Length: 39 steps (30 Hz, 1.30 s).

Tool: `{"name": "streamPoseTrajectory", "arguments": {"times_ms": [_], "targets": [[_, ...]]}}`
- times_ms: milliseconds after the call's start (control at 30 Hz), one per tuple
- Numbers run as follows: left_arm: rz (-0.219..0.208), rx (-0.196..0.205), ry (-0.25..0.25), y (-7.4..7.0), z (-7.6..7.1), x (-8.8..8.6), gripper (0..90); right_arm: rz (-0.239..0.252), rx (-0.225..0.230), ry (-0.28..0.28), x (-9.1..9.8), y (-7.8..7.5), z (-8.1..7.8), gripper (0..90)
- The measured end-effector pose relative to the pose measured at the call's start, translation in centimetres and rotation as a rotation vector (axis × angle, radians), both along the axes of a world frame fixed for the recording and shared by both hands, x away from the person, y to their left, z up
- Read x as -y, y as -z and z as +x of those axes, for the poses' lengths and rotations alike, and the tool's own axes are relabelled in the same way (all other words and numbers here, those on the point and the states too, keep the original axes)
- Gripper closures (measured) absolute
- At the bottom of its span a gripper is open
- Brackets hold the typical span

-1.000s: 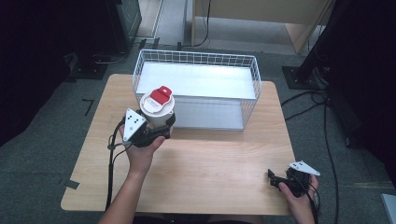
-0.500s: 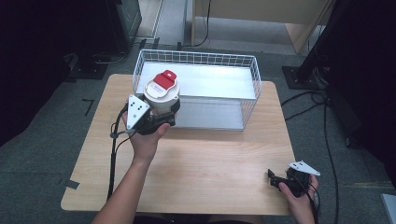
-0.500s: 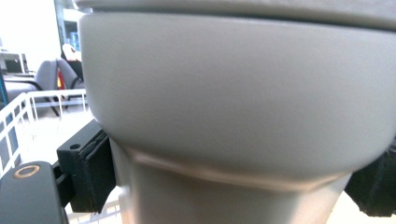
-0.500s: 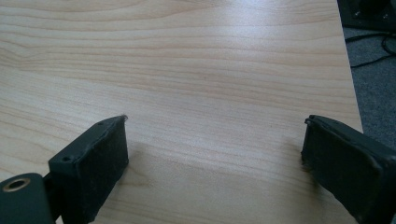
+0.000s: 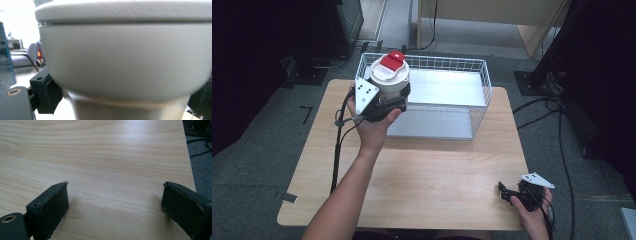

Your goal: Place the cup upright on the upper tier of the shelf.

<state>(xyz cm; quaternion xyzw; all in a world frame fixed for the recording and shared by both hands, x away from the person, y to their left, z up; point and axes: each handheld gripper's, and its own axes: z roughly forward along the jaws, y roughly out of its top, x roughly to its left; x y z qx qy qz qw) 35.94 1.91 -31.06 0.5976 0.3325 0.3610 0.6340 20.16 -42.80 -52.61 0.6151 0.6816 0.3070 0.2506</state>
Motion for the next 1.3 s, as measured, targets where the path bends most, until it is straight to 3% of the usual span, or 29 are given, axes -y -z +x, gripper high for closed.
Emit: {"name": "streamPoseTrajectory", "arguments": {"times_ms": [367, 667, 833, 933, 1100, 1300], "targets": [[-0.024, -0.031, -0.009, 0.4, 3.0, 1.3, 8.4, 0.001, 0.0, 0.0, 0.0, 0.0, 0.0, 7.0], [0.002, -0.057, -0.029, 0.4, 6.4, 3.1, 8.4, 0.004, 0.002, -0.006, 0.0, 0.0, 0.0, 7.0], [0.017, -0.062, -0.047, 0.5, 7.8, 3.3, 8.5, 0.008, -0.002, -0.004, 0.0, 0.0, 0.0, 7.0], [0.001, -0.081, -0.074, 0.4, 9.0, 2.9, 8.4, 0.01, 0.001, -0.006, 0.1, 0.0, 0.0, 7.0], [0.006, -0.117, -0.09, 0.5, 9.7, 2.6, 8.5, 0.016, 0.0, -0.007, 0.1, 0.0, 0.0, 7.0], [0.055, -0.088, -0.1, 0.7, 9.4, 3.3, 8.7, 0.034, 0.001, -0.009, 0.2, -0.1, -0.1, 7.0]]}}
